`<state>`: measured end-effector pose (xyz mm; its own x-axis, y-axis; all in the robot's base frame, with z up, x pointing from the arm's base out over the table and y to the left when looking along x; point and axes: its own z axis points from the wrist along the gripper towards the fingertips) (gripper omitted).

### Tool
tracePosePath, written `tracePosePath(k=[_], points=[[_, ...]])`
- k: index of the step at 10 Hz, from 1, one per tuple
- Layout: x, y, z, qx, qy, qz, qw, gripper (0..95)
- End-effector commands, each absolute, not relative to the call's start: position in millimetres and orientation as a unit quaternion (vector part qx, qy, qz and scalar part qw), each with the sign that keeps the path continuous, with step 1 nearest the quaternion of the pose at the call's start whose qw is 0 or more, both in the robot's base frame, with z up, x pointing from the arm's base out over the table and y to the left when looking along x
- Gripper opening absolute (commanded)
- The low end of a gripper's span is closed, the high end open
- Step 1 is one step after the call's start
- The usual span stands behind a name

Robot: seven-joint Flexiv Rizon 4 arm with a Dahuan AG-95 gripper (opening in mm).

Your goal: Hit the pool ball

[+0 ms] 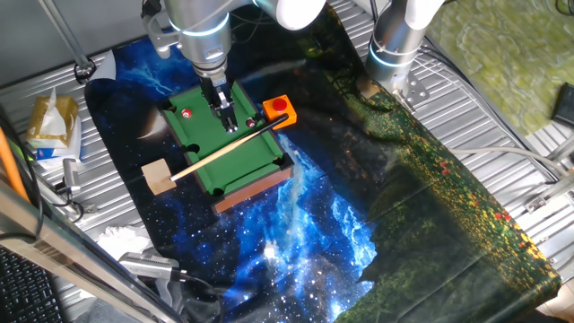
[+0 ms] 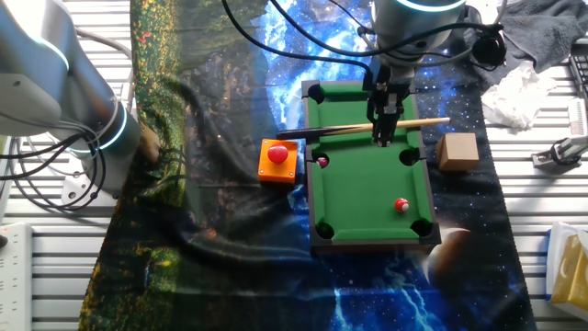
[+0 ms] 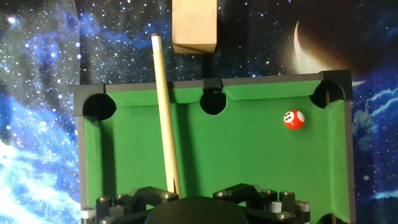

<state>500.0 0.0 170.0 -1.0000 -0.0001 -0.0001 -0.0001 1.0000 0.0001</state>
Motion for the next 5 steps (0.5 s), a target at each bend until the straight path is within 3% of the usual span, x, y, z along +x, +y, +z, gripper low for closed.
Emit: tracePosePath(k=[1,2,5], points=[[500.0,0.0,170.0,0.0,1.0,0.0,0.0,95.0],[500.0,0.0,170.0,-0.035,0.999,0.01,0.023,0.0],[500.0,0.0,170.0,-0.034,0.999,0.01,0.022,0.0]])
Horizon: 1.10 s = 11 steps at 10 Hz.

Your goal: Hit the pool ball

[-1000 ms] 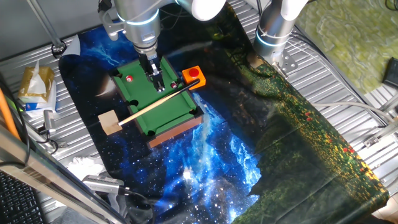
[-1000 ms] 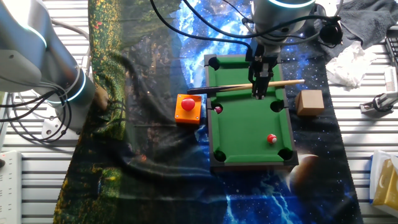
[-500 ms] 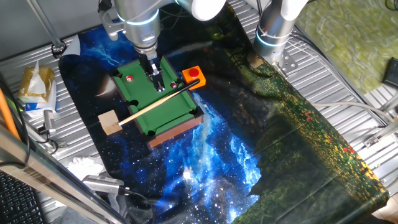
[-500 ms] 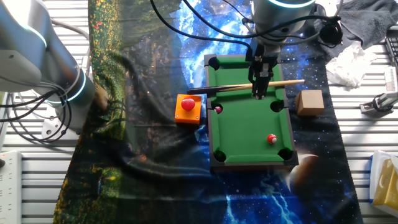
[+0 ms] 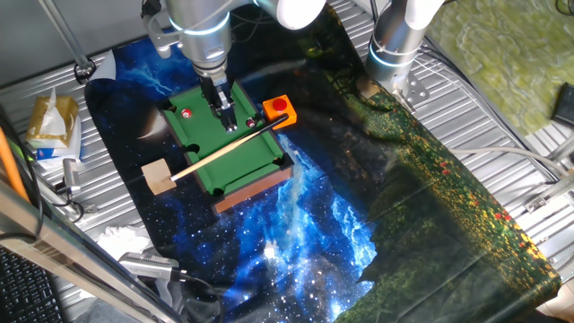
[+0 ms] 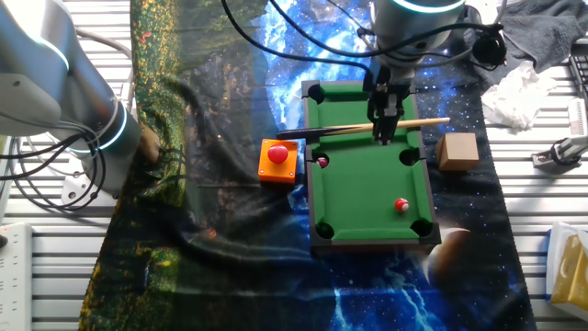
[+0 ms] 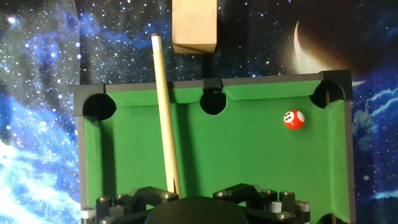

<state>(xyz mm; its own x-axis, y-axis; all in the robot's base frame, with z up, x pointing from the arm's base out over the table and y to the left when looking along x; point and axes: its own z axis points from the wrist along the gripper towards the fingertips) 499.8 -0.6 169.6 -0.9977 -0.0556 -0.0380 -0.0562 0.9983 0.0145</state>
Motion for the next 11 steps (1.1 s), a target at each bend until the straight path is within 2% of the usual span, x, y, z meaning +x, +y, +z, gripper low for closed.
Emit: tracePosePath(k=[1,11], points=[[500.0,0.0,170.0,-0.034,0.999,0.009,0.022,0.0],[500.0,0.0,170.1,-0.038,0.999,0.007,0.021,0.0]])
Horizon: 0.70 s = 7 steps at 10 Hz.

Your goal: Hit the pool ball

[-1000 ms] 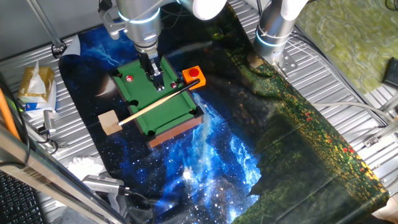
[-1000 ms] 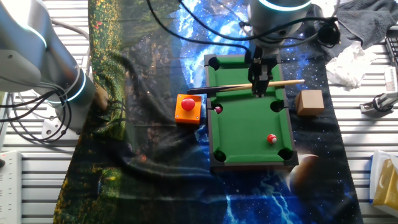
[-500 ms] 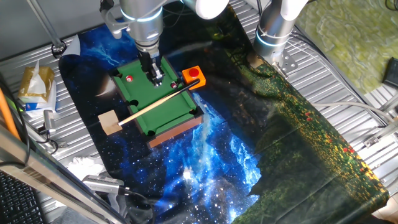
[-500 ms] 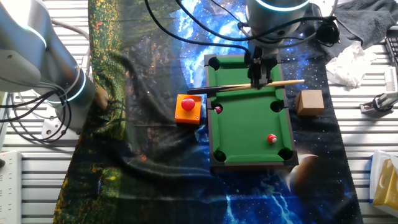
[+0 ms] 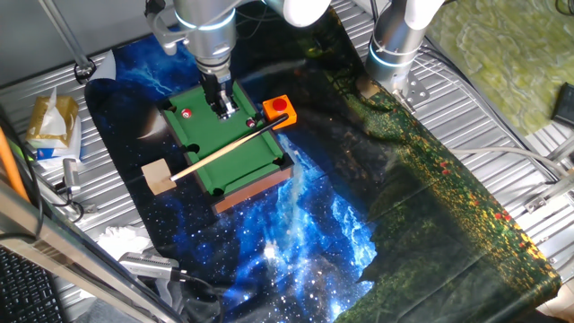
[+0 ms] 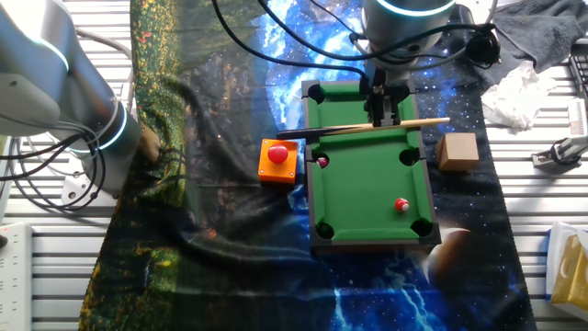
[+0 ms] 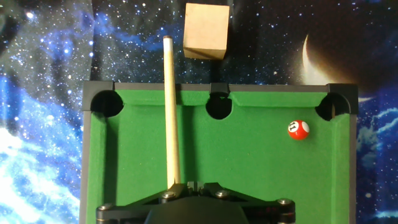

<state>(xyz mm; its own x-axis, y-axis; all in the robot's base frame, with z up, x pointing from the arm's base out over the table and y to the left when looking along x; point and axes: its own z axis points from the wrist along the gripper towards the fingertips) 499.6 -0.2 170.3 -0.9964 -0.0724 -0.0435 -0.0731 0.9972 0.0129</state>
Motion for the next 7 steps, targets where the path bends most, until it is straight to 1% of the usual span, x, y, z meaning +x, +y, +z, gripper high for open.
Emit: tracePosePath(k=[1,6,7], points=[[500.0,0.0,170.1,-0.038,0.999,0.007,0.021,0.0],[500.0,0.1,170.3,-0.031,0.999,0.008,0.02,0.0],[499.9,0.2,171.0,-0.032,0.999,0.009,0.021,19.0]])
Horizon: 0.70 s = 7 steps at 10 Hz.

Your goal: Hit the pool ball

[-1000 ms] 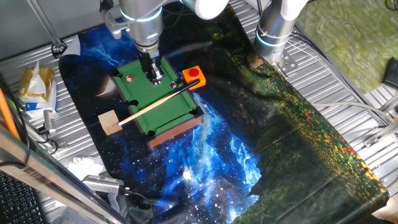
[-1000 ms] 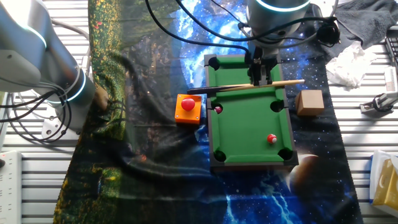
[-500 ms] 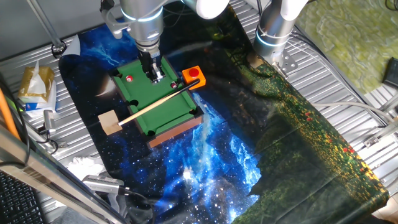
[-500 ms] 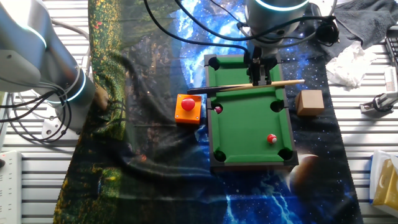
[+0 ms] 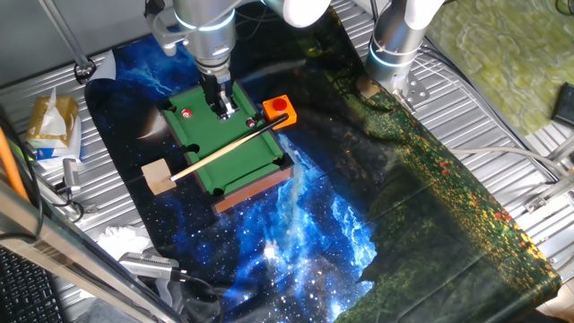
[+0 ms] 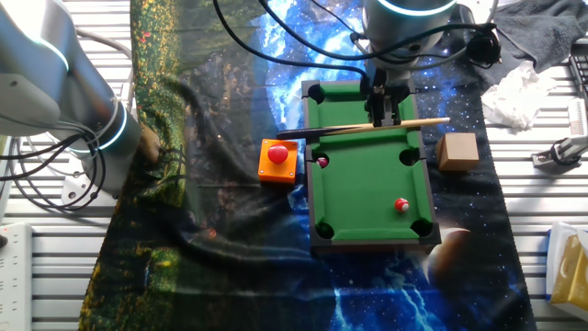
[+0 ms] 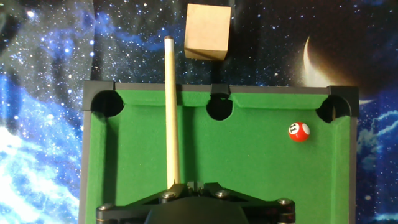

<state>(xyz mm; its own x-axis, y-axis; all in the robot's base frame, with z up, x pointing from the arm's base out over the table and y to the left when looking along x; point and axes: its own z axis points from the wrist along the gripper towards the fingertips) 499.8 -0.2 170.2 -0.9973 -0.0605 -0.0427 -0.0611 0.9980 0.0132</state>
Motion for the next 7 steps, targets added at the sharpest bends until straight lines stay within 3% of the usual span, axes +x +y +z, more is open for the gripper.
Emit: tracePosePath(k=[1,2,4,5,7], points=[[499.9,0.2,171.0,-0.038,0.999,0.009,0.021,38.0],[499.9,0.2,171.0,-0.046,0.999,0.009,0.023,57.0],[499.9,0.2,171.1,-0.052,0.998,0.009,0.025,57.0],[499.9,0.3,171.3,-0.053,0.998,0.009,0.024,76.0],[499.9,0.3,171.3,-0.058,0.998,0.009,0.027,76.0]])
